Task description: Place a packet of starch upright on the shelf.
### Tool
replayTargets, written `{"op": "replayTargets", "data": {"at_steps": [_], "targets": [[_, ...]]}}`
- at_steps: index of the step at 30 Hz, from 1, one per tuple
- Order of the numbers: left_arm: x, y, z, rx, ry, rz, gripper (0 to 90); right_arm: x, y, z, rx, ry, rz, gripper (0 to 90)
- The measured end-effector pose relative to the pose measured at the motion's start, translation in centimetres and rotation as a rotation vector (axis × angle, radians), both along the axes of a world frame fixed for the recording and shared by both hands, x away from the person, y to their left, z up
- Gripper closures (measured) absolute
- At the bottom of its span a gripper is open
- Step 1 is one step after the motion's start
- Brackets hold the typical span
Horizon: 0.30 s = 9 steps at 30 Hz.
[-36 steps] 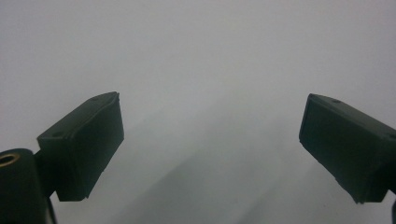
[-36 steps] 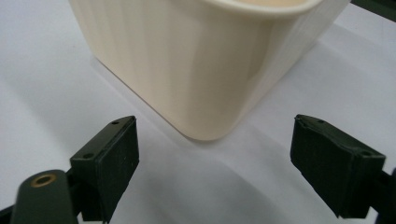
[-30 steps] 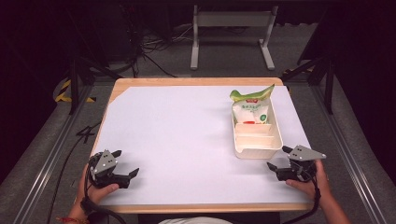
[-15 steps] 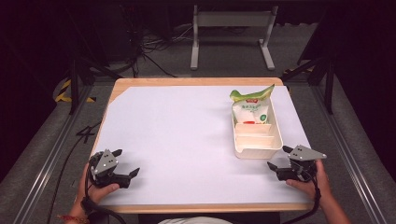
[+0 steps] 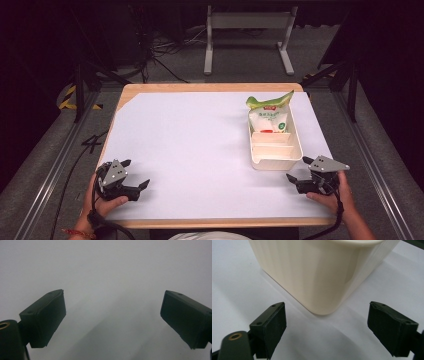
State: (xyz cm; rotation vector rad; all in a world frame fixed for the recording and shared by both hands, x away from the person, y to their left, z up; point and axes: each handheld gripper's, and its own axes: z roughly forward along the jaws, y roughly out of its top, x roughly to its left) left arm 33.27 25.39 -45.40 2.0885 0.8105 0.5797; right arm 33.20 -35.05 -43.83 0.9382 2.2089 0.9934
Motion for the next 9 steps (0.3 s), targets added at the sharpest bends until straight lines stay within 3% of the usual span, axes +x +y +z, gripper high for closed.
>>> {"op": "replayTargets", "data": {"at_steps": [9], "targets": [[0.1,-0.02,-0.01,0.008,-0.002,0.005,6.9,0.04,-0.09,0.0,0.008,0.003,-0.004,15.3]]}}
